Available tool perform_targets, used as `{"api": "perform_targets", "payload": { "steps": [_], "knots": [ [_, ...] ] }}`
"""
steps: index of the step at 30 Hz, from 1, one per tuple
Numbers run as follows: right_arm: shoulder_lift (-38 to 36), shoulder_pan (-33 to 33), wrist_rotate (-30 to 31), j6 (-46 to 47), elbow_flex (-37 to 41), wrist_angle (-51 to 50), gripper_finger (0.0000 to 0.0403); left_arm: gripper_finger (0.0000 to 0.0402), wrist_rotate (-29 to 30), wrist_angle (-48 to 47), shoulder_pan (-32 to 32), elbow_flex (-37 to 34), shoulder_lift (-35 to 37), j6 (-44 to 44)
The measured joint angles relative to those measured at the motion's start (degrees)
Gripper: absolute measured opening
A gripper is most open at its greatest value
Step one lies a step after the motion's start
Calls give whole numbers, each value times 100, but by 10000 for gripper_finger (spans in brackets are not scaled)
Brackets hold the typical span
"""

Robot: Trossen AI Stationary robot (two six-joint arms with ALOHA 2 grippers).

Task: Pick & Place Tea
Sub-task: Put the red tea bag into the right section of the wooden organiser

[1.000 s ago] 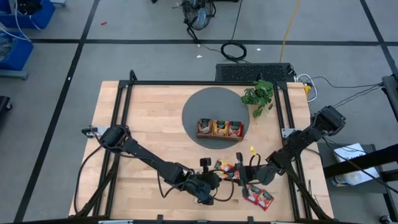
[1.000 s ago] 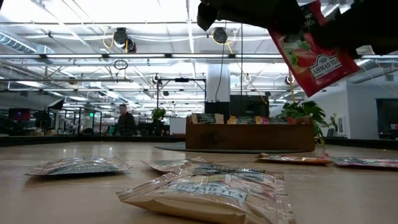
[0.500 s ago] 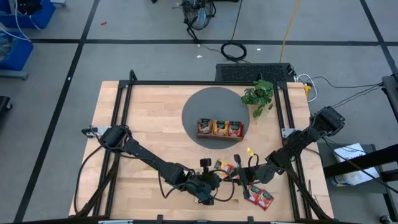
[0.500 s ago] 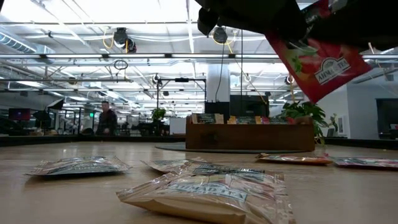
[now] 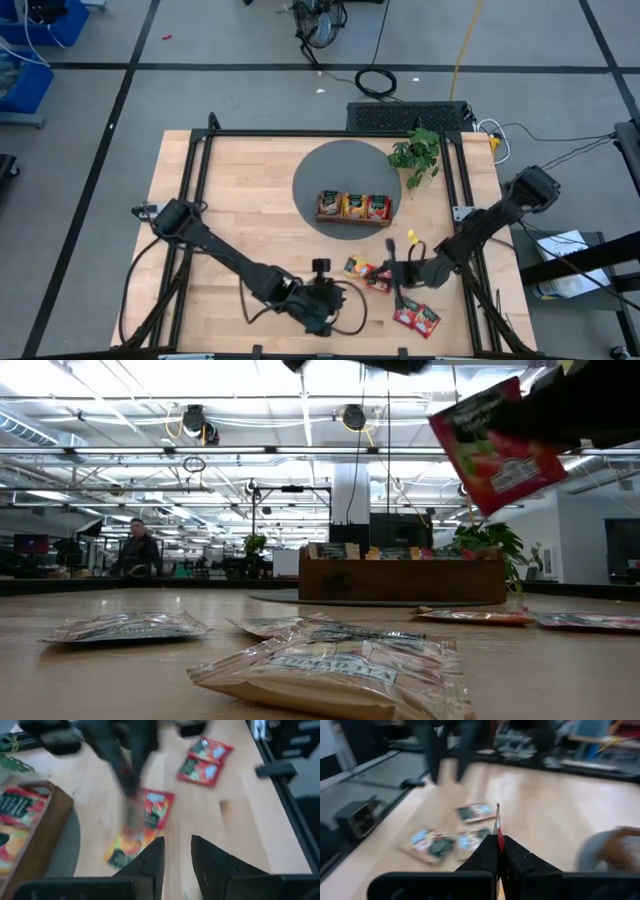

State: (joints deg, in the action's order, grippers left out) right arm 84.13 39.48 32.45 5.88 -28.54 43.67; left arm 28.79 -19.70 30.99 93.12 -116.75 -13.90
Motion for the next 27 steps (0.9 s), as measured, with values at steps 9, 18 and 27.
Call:
{"api": "perform_targets", "payload": {
  "steps": [9, 18, 27],
  "knots": [
    [-1322, -387, 516, -815, 1998, 3003, 0, 90, 620, -264, 579, -198, 129, -252],
    [-1402, -2124, 309, -147, 2667, 3318, 0, 20, 1216, 769, 628, -1091, 127, -315],
    [-1107, -2903, -76, 501, 2528, 2341, 0, 28, 1175, 1279, 481, -1681, 125, -516]
  ]
}}
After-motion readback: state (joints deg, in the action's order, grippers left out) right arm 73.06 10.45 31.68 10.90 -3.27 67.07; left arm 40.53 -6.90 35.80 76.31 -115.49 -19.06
